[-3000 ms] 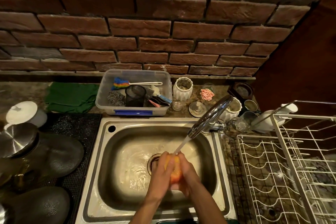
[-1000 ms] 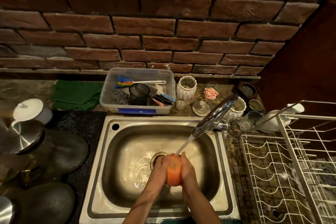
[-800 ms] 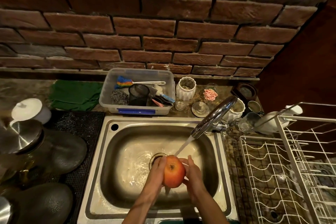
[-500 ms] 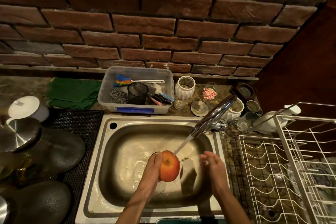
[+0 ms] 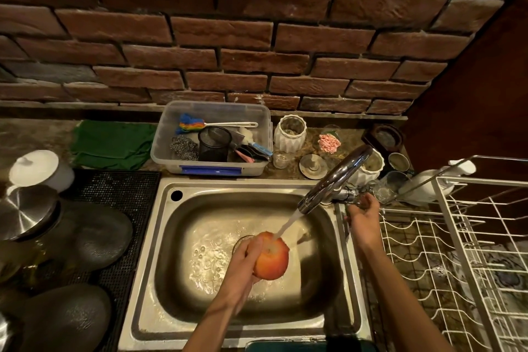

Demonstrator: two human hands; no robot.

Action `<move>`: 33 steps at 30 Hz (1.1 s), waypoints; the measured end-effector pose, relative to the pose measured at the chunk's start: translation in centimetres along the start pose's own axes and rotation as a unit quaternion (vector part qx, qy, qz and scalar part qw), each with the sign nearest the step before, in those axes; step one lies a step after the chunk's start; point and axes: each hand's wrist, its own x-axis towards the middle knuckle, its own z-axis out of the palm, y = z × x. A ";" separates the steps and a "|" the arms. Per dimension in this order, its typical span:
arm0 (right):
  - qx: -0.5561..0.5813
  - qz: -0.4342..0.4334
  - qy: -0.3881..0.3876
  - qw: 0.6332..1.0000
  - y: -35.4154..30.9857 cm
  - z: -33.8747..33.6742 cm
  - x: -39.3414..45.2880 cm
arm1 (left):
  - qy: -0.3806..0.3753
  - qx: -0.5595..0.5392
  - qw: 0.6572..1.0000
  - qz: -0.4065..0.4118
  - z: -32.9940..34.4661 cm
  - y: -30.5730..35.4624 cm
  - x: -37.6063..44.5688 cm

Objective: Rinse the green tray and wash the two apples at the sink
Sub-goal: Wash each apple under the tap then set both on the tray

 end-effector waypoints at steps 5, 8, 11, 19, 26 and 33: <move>0.029 0.031 -0.064 0.997 1.8 1.4 -2.8 | 0.005 0.000 1.000 0.007 0.0 0.1 -0.1; 0.022 0.043 -0.162 0.986 3.4 2.5 -6.2 | 0.013 -0.005 1.000 0.003 0.2 0.2 -0.8; 0.001 0.060 -0.251 0.966 4.2 3.4 -10.0 | 0.019 -0.024 1.000 -0.005 0.2 0.0 -1.8; 0.023 0.085 -0.304 0.949 4.4 3.6 -16.8 | 0.016 -0.012 0.999 -0.037 -0.5 -0.8 -5.1; 0.026 0.143 -0.269 0.952 4.1 2.4 -20.5 | -0.038 0.016 0.996 -0.082 -0.9 -1.1 -9.0; 0.073 0.079 -0.215 0.971 2.6 2.0 -21.9 | -0.011 0.065 0.998 0.016 0.0 0.3 -10.4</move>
